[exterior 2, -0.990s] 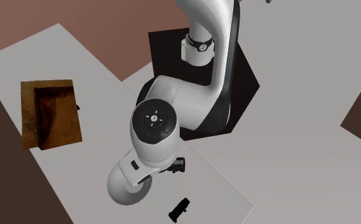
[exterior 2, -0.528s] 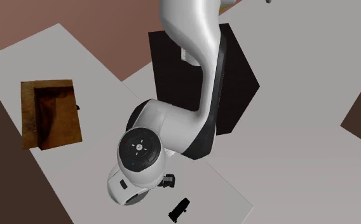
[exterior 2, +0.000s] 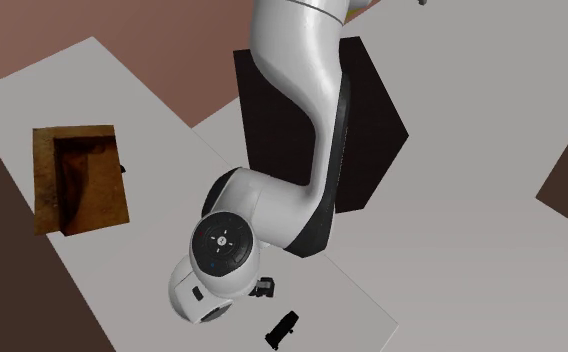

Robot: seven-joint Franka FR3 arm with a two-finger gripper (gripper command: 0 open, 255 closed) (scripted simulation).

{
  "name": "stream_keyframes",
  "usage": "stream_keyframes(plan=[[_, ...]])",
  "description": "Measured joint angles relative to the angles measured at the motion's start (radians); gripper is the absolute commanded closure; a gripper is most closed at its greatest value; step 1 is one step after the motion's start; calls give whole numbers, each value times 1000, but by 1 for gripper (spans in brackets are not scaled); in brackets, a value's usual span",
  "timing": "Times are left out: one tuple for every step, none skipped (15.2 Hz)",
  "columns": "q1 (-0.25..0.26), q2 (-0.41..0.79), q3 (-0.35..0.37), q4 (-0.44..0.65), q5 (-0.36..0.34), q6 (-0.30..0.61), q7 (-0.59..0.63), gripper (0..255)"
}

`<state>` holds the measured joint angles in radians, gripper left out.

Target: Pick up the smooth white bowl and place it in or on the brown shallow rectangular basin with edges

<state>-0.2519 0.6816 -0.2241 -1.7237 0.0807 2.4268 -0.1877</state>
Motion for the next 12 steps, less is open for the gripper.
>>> stream_keyframes(plan=[[0,0,0,0,0,0,0,0],[0,1,0,1,0,0,0,0],[0,1,0,1,0,1,0,0],[0,1,0,1,0,1,0,255],[0,1,0,1,0,1,0,255],[0,1,0,1,0,1,0,255],[0,1,0,1,0,1,0,255],[0,1,0,1,0,1,0,255],[0,1,0,1,0,1,0,255],[0,1,0,1,0,1,0,255],[0,1,1,1,0,1,0,255],[0,1,1,2,0,1,0,255]])
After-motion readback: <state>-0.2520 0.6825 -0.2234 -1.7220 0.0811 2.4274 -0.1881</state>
